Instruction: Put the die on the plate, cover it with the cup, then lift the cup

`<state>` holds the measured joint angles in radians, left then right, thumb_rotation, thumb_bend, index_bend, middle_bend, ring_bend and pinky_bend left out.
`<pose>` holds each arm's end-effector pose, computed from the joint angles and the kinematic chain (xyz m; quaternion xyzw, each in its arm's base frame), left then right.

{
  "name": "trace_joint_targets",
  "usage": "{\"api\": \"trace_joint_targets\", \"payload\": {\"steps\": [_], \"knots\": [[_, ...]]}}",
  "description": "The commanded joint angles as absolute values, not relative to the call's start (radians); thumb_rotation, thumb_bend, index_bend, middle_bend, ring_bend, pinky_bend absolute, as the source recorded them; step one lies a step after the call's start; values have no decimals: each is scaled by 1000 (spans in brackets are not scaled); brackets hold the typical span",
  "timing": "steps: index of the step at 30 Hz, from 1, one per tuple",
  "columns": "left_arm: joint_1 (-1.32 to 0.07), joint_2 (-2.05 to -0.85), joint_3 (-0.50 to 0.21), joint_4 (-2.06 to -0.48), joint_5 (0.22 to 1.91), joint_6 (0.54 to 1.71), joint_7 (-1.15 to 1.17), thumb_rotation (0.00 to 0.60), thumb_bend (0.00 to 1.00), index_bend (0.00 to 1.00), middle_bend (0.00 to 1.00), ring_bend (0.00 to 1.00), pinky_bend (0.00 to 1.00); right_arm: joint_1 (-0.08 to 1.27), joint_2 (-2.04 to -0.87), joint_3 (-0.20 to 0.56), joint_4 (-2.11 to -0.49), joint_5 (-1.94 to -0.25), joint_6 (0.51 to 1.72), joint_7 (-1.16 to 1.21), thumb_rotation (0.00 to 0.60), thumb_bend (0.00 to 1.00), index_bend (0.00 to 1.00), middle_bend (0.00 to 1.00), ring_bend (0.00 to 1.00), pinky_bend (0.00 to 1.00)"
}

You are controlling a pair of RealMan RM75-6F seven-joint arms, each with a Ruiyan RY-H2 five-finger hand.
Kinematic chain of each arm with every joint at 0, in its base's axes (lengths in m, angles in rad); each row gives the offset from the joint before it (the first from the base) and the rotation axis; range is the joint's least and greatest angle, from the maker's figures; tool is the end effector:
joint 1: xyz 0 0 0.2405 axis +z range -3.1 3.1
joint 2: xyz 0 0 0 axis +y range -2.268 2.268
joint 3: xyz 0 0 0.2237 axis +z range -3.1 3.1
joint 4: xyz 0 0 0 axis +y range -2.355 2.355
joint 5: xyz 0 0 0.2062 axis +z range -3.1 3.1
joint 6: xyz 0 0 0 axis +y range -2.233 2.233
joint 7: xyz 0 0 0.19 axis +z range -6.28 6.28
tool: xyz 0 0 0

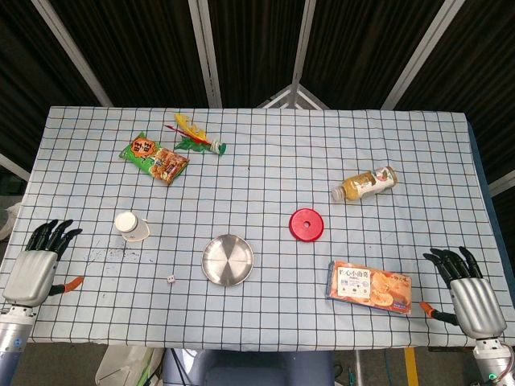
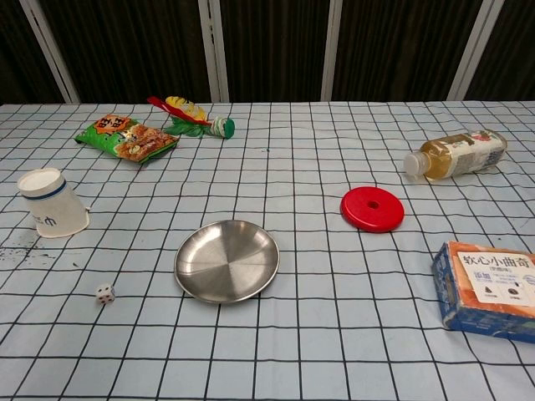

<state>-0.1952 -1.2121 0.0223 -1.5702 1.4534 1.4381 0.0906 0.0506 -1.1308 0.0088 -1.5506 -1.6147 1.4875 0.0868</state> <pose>-0.2717 0.2391 0.1064 -0.6356 -0.3845 -0.3640 0.5619 -0.2828 -0.2057 0.1347 0.6206 -0.3974 0.3961 0.5478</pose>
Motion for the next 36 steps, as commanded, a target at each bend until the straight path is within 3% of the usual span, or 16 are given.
{"api": "trace_joint_targets", "payload": {"steps": [1, 24, 30, 36], "knots": [[-193, -1209, 20, -1574, 1448, 1432, 99, 600, 193, 166, 73, 0, 69, 48, -1131, 11, -1556, -1603, 1487, 76, 600, 96, 213, 189, 151, 0], [-218, -1219, 37, -1605, 1545, 1387, 33, 600, 212, 192, 86, 0, 71, 26, -1108, 41, -1581, -1527, 1510, 99, 600, 96, 213, 189, 151, 0], [-315, -1235, 33, -1670, 1589, 1249, 81, 600, 215, 205, 85, 0, 82, 30, -1102, 42, -1588, -1514, 1495, 104, 600, 97, 213, 189, 151, 0], [-407, -1279, -9, -1706, 1497, 1078, 258, 600, 219, 253, 85, 0, 89, 28, -1095, 47, -1591, -1493, 1488, 114, 600, 96, 213, 189, 151, 0]]}}
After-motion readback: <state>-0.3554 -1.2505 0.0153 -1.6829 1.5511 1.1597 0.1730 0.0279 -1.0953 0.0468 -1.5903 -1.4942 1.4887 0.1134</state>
